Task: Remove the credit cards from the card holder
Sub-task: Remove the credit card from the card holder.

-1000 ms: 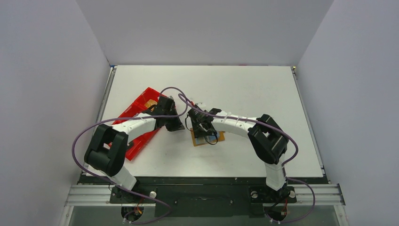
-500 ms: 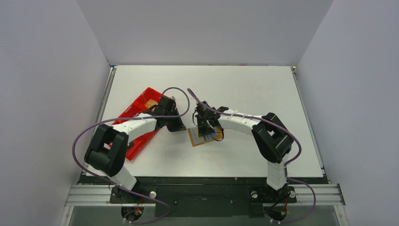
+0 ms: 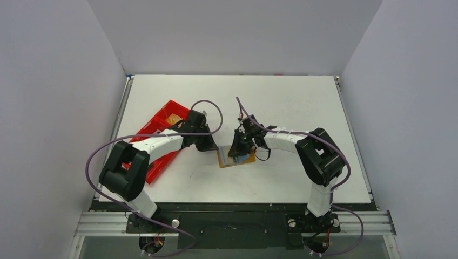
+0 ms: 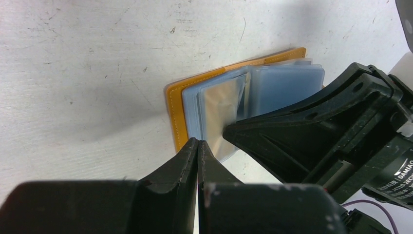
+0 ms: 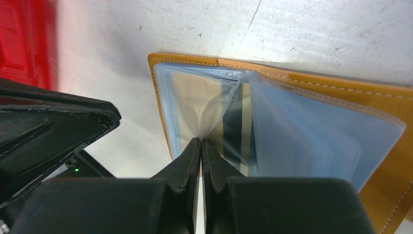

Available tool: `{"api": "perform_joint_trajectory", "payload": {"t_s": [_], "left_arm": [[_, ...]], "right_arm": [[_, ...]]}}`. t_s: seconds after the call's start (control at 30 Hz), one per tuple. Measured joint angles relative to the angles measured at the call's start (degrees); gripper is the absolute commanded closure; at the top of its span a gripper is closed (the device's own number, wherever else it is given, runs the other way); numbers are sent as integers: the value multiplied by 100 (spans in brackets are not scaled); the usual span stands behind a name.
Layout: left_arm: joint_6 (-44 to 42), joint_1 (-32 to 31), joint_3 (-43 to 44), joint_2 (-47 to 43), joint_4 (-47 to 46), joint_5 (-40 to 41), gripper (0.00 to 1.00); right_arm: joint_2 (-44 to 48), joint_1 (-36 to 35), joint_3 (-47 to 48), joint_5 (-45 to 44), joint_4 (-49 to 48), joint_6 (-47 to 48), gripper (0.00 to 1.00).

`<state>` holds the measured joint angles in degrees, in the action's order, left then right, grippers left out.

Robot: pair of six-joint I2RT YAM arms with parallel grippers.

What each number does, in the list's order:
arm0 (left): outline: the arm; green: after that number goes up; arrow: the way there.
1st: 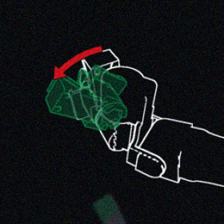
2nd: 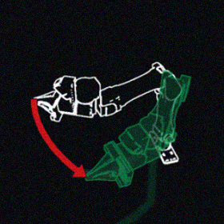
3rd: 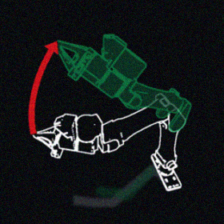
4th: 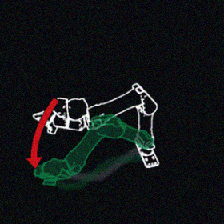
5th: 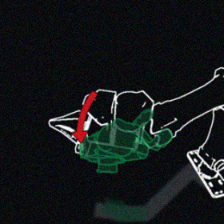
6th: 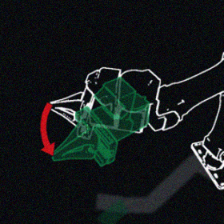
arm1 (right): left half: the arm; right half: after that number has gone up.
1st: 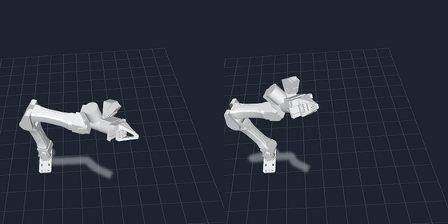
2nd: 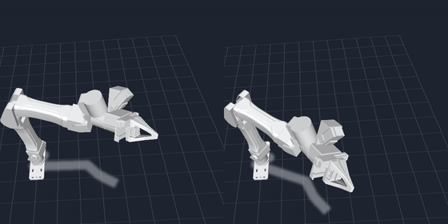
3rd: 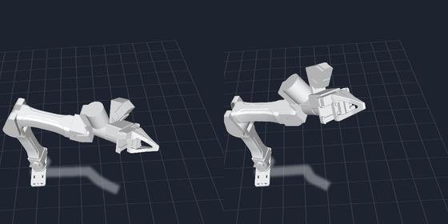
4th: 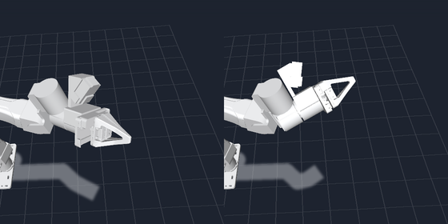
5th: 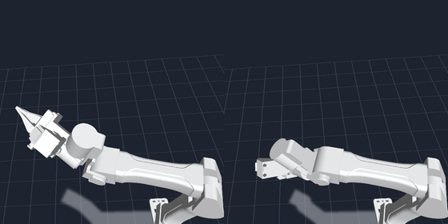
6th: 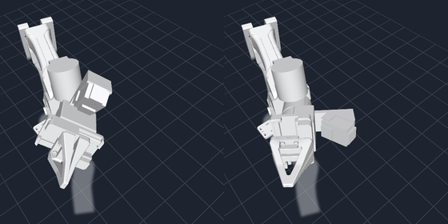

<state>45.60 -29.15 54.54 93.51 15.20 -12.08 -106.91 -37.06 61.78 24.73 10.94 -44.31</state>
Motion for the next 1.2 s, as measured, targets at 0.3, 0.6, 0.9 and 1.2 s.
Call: {"api": "perform_joint_trajectory", "payload": {"t_s": [0.3, 0.6, 0.9, 1.2], "left_arm": [[0, -55, 17, 166, 0, -15, 100], [2, -199, 140, 337, -2, -24, 100], [24, -426, 439, 719, -87, -85, 100], [52, -549, 610, 798, -136, -229, 100]], "right_arm": [[245, 262, -535, 623, -809, -544, 100], [365, 400, -820, 935, -1408, -885, 100], [367, 413, -905, 1014, -1517, -929, 76], [977, 452, -916, 708, -1016, -704, 56]]}}
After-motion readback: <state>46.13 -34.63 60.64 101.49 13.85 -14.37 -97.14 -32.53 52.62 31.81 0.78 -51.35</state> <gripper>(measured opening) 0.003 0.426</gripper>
